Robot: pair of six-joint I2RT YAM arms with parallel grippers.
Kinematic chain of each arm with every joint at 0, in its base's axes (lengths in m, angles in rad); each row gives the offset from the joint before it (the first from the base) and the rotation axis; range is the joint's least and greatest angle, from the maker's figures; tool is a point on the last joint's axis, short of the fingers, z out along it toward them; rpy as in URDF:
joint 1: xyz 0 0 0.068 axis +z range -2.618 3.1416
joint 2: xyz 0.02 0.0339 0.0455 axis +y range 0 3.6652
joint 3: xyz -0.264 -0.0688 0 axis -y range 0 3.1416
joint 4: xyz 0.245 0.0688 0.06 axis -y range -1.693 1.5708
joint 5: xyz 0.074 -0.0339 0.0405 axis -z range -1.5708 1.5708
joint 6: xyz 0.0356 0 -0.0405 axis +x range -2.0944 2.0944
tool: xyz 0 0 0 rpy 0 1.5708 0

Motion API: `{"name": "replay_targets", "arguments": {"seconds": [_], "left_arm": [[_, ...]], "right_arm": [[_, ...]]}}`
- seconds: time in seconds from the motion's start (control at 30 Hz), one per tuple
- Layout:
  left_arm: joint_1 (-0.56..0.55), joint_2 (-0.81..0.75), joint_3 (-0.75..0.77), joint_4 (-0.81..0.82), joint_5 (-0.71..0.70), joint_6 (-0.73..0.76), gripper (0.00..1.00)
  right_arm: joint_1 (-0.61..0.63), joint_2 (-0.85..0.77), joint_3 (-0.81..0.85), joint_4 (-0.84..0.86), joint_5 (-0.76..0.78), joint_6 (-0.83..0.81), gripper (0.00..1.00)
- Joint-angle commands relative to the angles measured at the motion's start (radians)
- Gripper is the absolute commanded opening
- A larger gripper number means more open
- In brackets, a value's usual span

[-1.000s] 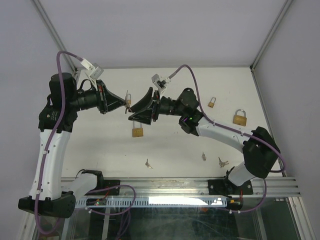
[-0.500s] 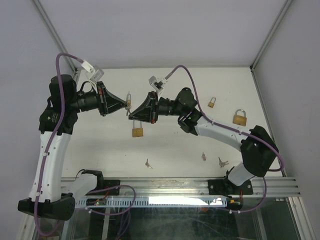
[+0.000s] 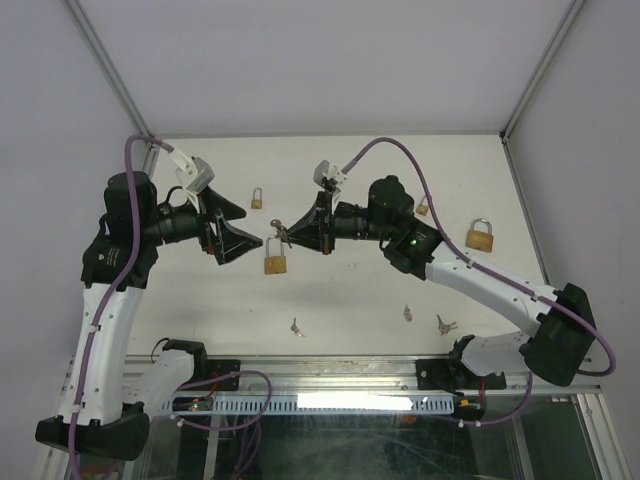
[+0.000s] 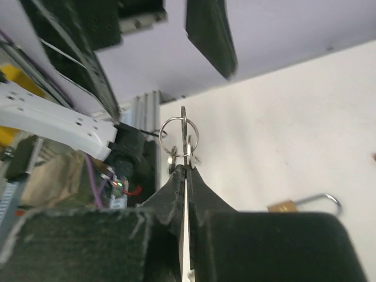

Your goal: Unlock with the key

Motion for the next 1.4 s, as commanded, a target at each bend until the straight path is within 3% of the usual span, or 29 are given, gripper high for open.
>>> {"name": "replay_targets", "arguments": {"seconds": [0.0,0.17,0.33,0.4,0.5,0.57,0.67,0.77,0.83,0.9,0.97,1.0,1.1,1.17,1.23,1.3,1.37], "left_arm": [[-0.006,-0.045,0.079,-0.045,-0.042,0.254,0.99],[-0.006,-0.017,0.065,-0.264,-0.095,0.594,0.95],[-0.006,-0.085,-0.066,-0.33,0.001,0.826,0.92],[-0.006,-0.14,-0.106,-0.29,0.03,0.852,0.92],[-0.006,-0.176,-0.143,-0.21,0.026,0.794,0.87],[-0.006,-0.171,-0.154,-0.195,0.021,0.765,0.8],[-0.007,-0.178,-0.185,-0.139,-0.024,0.694,0.71],[-0.006,-0.193,-0.21,-0.051,-0.042,0.684,0.69],[-0.009,-0.19,-0.218,0.044,-0.012,0.685,0.6],[-0.025,-0.16,-0.215,0.132,0.005,0.649,0.58],[-0.07,-0.1,-0.192,0.159,0.012,0.676,0.61],[-0.098,-0.064,-0.179,0.174,0.003,0.672,0.66],[-0.178,0.062,-0.122,0.239,-0.035,0.537,0.76],[-0.209,0.117,-0.076,0.263,-0.036,0.446,0.82],[-0.217,0.128,-0.058,0.281,-0.032,0.396,0.84],[-0.222,0.102,-0.071,0.284,-0.026,0.42,0.86],[-0.225,0.074,-0.096,0.283,-0.033,0.449,0.86]], "right_arm": [[0.003,-0.075,0.064,-0.363,0.161,-0.261,0.0],[0.133,-0.02,0.234,-0.784,0.597,-0.551,0.0],[0.254,0.268,0.542,-1.219,1.011,-0.61,0.0],[0.259,0.345,0.618,-1.317,1.039,-0.581,0.0],[0.251,0.329,0.594,-1.283,0.955,-0.553,0.0],[0.206,0.311,0.616,-1.268,0.802,-0.463,0.0],[0.021,0.298,0.64,-1.242,0.459,-0.187,0.0],[-0.109,0.224,0.503,-1.117,0.209,0.108,0.0],[-0.175,0.158,0.353,-0.97,0.087,0.29,0.0],[-0.23,0.139,0.294,-1.003,0.08,0.393,0.0],[-0.345,0.125,0.289,-1.109,0.082,0.405,0.0],[-0.432,0.101,0.262,-1.081,0.053,0.437,0.0],[-0.686,0.005,0.078,-0.831,-0.045,0.686,0.0],[-0.647,0.012,0.061,-0.737,-0.081,0.765,0.0],[-0.558,0.065,0.127,-0.785,-0.133,0.724,0.0],[-0.615,0.085,0.149,-0.852,-0.13,0.672,0.0],[-0.684,0.058,0.069,-0.737,-0.164,0.768,0.0]]}}
